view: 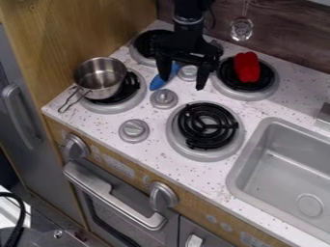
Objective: Move the silver pot to the bottom right burner
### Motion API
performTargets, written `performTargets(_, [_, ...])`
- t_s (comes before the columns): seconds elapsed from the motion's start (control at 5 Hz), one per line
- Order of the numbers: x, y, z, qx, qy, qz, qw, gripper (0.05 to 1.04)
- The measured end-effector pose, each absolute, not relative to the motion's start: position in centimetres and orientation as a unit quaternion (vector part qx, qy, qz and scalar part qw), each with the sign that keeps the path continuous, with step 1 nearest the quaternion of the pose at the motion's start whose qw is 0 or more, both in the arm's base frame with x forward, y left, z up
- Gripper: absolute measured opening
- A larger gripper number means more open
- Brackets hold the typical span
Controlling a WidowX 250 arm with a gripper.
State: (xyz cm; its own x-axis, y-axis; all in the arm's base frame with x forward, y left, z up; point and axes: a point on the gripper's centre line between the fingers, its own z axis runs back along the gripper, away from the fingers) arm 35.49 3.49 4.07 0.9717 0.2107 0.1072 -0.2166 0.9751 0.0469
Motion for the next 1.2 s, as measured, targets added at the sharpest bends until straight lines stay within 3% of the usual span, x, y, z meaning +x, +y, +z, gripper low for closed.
performTargets(0.4, [35.3,4.9,2.0,0.038,-0.012,0.130,0.991,0.997])
performTargets(0.6, [36.0,7.8,1.9,0.023,-0.013,0.163,0.986,0.997])
performTargets(0.8, [37.5,10.6,2.2,-0.019,-0.039,0.161,0.986,0.997])
performTargets(1.2, [39.2,15.8,0.9,-0.009,-0.043,0.182,0.982,0.997])
